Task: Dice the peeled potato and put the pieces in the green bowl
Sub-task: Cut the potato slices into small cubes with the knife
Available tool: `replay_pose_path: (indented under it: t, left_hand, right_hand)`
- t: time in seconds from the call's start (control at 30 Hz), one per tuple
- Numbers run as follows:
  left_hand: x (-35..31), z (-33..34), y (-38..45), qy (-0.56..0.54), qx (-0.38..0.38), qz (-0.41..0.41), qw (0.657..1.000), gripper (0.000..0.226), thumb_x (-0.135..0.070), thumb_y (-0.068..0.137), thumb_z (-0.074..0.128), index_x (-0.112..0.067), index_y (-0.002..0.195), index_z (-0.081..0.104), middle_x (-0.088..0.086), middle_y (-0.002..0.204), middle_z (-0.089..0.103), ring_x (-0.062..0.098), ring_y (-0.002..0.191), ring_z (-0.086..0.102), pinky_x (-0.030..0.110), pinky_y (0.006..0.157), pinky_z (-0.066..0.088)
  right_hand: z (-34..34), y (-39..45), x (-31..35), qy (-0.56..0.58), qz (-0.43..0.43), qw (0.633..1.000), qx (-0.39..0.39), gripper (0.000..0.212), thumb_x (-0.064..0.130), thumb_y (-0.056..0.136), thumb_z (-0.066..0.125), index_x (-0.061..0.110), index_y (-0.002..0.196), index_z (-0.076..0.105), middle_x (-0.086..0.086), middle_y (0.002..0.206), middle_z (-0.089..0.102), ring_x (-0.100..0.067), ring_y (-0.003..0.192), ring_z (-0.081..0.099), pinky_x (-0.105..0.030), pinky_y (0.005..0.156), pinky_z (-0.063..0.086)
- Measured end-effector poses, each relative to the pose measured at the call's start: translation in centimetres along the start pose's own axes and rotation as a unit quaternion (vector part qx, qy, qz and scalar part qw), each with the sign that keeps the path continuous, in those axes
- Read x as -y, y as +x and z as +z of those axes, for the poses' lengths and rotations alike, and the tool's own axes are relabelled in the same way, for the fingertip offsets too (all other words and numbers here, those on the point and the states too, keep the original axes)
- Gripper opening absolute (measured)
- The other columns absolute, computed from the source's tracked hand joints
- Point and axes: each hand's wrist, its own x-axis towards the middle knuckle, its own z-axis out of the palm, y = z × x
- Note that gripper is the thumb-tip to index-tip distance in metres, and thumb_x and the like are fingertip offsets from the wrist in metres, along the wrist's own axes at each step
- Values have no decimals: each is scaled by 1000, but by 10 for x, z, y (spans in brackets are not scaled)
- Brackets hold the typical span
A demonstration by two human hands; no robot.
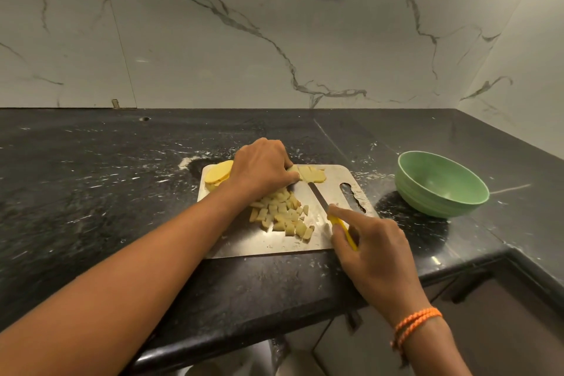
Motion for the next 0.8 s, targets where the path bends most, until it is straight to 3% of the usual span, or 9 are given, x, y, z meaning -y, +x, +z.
replay_pose_path:
  t: [0.1,0.17,0.3,0.57,0.63,0.8]
  left_hand:
    - [3,-3,1,-12,11,6,1000,32,-53,91,78,-27,107,84,-9,94,77,12,76,62,31,65,49]
    - [6,-6,2,-22,11,6,1000,30,-48,93,77,-28,115,82,-9,102,80,12,78,62,30,65,48]
    - [11,-6,4,-26,1,2,1000,21,-41,94,78,-29,111,84,-11,98,81,9,79,64,27,62,49]
    - [10,-6,3,-20,8,-16,1000,22,-46,92,79,-32,107,84,-11,92,80,10,77,66,28,62,52]
    - [6,-6,1,-7,0,-21,1000,25,-51,89,79,-33,105,84,-10,89,80,12,77,67,28,60,49]
    - [-1,-1,0,18,-23,-45,999,30,-54,87,80,-29,104,85,-8,86,79,15,77,70,34,71,60]
  right_hand:
    - [2,13,4,4,1,998,-58,38,23,93,66,28,131,67,23,52,29,1,45,32,-20,49,31]
    - [11,28,6,5,-1,998,-57,38,24,94,65,28,132,65,18,54,39,-3,48,37,-26,50,33]
    - [31,58,7,-10,-8,1000,-4,38,31,95,59,30,132,65,-3,69,68,-24,65,59,-38,60,51]
    - [41,70,-3,-23,-18,999,36,38,35,97,55,31,134,64,-5,79,70,-26,74,60,-39,66,53]
    - [43,73,-5,-28,-17,998,53,38,35,98,55,31,134,64,-5,81,70,-23,72,56,-39,67,52]
    - [35,67,-5,-24,-18,998,61,38,34,98,57,30,135,64,-2,75,66,-14,69,44,-34,65,47]
